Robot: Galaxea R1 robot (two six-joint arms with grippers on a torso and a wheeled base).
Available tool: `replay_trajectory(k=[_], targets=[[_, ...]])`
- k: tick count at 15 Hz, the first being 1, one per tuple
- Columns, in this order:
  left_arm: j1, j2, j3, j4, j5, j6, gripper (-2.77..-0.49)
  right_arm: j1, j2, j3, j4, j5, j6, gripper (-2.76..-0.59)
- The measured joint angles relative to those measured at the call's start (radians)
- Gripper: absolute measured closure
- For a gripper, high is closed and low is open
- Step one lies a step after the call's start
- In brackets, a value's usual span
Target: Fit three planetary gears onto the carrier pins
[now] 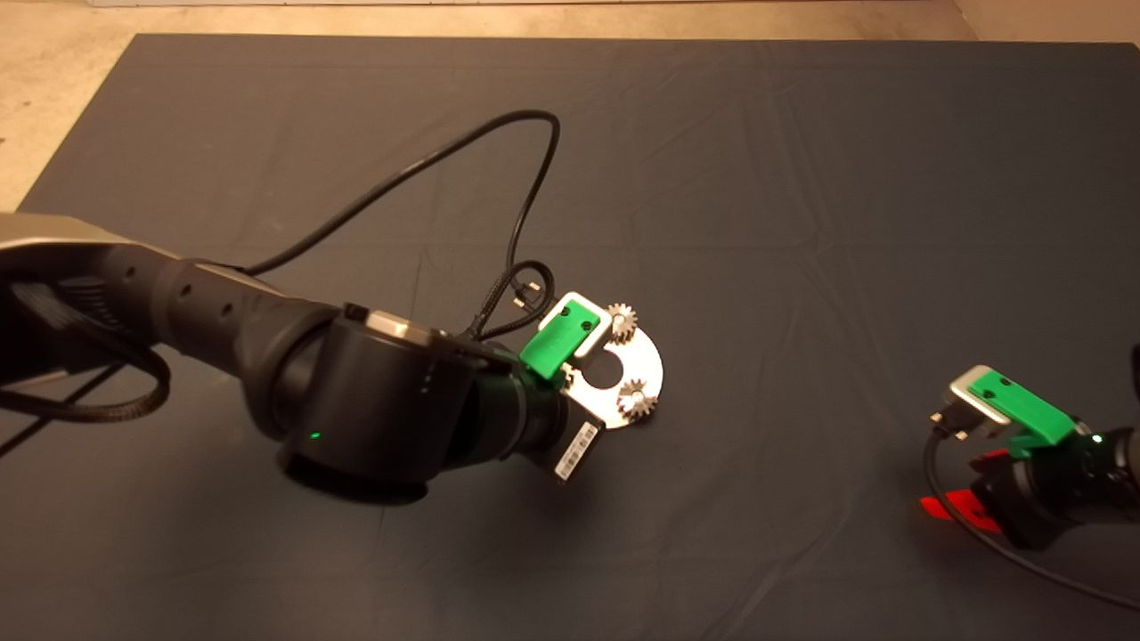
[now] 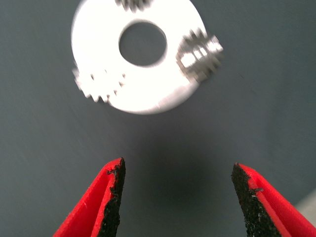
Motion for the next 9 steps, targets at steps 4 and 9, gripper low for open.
replay_trajectory(k=[4, 9], targets=[[-0.042, 0.085, 0.125, -0.142, -0.008, -0.303, -1.47, 0.043, 0.325, 0.000, 0.066, -0.069, 0.175, -1.76], [-0.064, 0.043, 0.169, -0.200, -0.001, -0.456, -1.47, 0.064, 0.447, 0.000, 0.102, -0.119, 0.462, -1.76]])
